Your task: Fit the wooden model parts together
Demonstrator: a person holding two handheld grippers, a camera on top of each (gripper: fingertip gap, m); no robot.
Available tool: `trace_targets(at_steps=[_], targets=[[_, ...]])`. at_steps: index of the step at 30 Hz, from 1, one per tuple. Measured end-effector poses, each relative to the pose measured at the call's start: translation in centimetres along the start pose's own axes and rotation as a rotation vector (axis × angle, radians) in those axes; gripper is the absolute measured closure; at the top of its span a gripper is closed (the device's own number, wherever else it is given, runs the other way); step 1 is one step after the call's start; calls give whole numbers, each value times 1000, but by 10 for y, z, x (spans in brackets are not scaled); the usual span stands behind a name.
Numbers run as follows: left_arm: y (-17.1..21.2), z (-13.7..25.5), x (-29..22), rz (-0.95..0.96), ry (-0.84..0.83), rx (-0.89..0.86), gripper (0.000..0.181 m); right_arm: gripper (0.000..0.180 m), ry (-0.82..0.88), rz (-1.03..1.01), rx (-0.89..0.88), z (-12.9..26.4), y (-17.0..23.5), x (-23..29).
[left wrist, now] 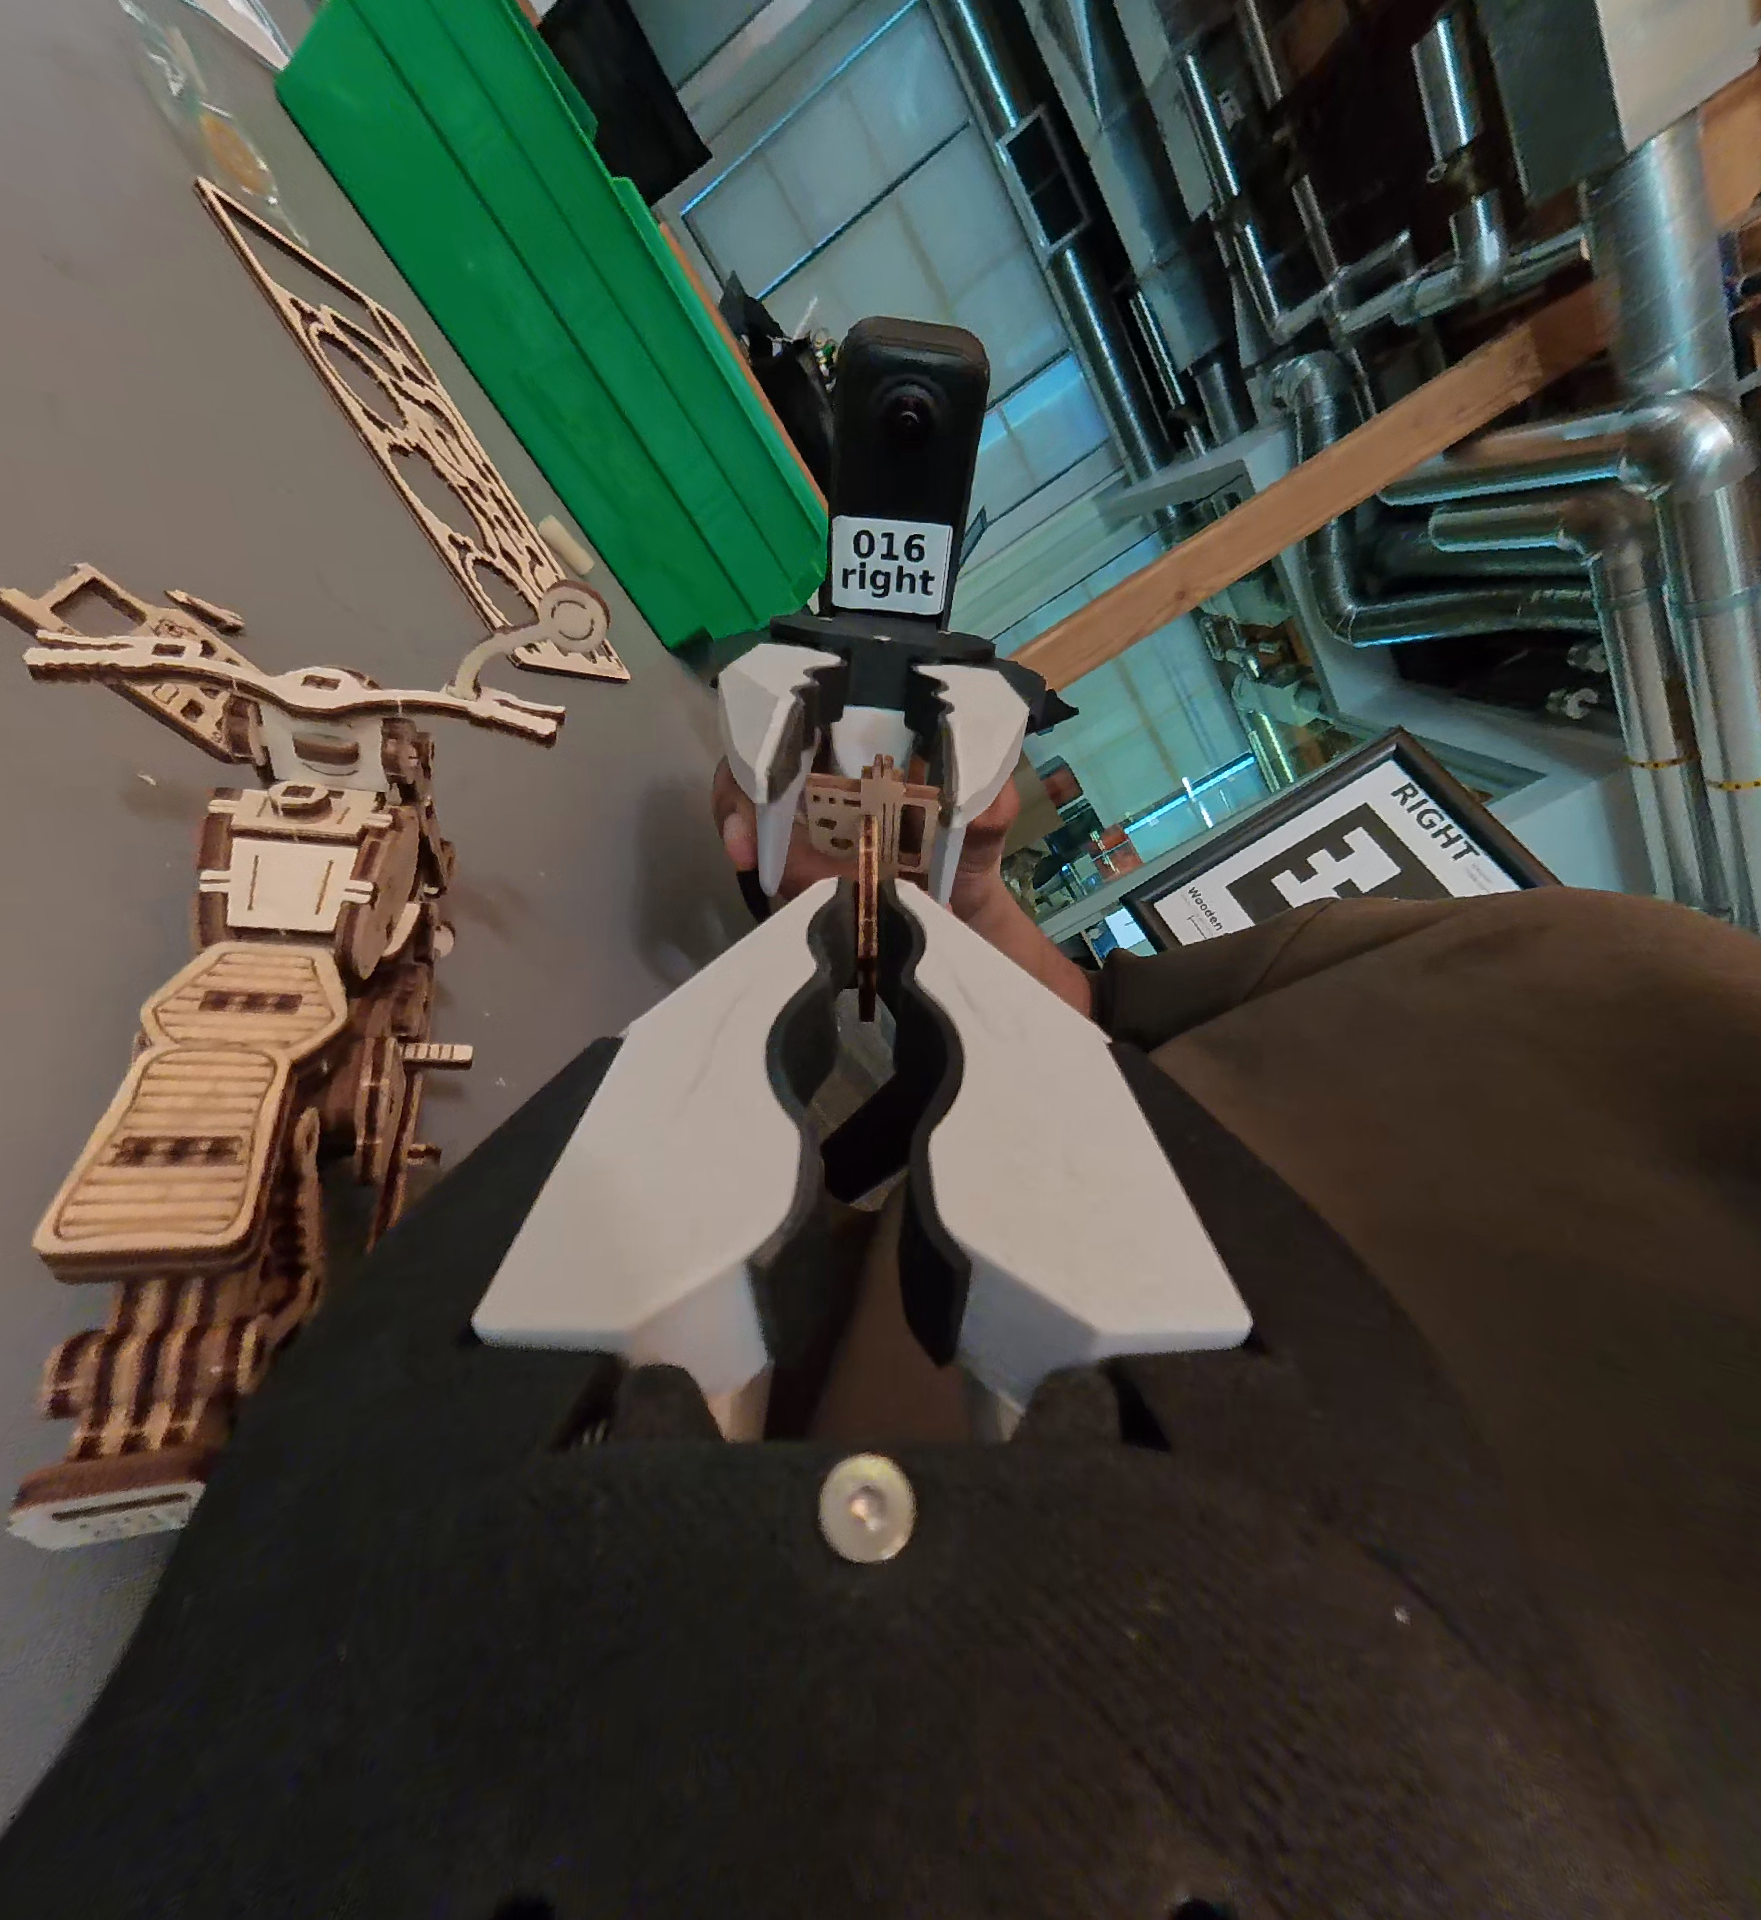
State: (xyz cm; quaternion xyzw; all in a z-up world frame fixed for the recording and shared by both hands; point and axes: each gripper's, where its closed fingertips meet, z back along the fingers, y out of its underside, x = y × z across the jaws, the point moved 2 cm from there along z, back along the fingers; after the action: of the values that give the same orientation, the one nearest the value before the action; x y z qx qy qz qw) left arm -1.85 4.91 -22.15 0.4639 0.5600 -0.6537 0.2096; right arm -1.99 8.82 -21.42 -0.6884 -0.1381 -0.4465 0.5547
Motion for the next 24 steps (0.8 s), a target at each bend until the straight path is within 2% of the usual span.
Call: trace_targets(at_steps=[5,6,9,11,14,18,24], targets=[[-2,0,0,2,13,-25,180,149,9,21,-98,9,-15,1],[-3,1,1,2,19,-40,179,153,22,39,-137,12,-21,2],[-12,5,-1,4,58,-118,179,180,57,118,-281,23,-37,9],[-19,8,-9,-5,118,-179,179,180,79,153,-322,23,-41,15],[-21,11,-20,-57,172,-209,179,180,112,224,-308,18,-42,25],[-21,11,-31,-126,225,-205,179,180,136,321,-186,5,-29,36],[-17,9,-37,-164,253,-177,179,180,128,363,-223,8,-31,51]])
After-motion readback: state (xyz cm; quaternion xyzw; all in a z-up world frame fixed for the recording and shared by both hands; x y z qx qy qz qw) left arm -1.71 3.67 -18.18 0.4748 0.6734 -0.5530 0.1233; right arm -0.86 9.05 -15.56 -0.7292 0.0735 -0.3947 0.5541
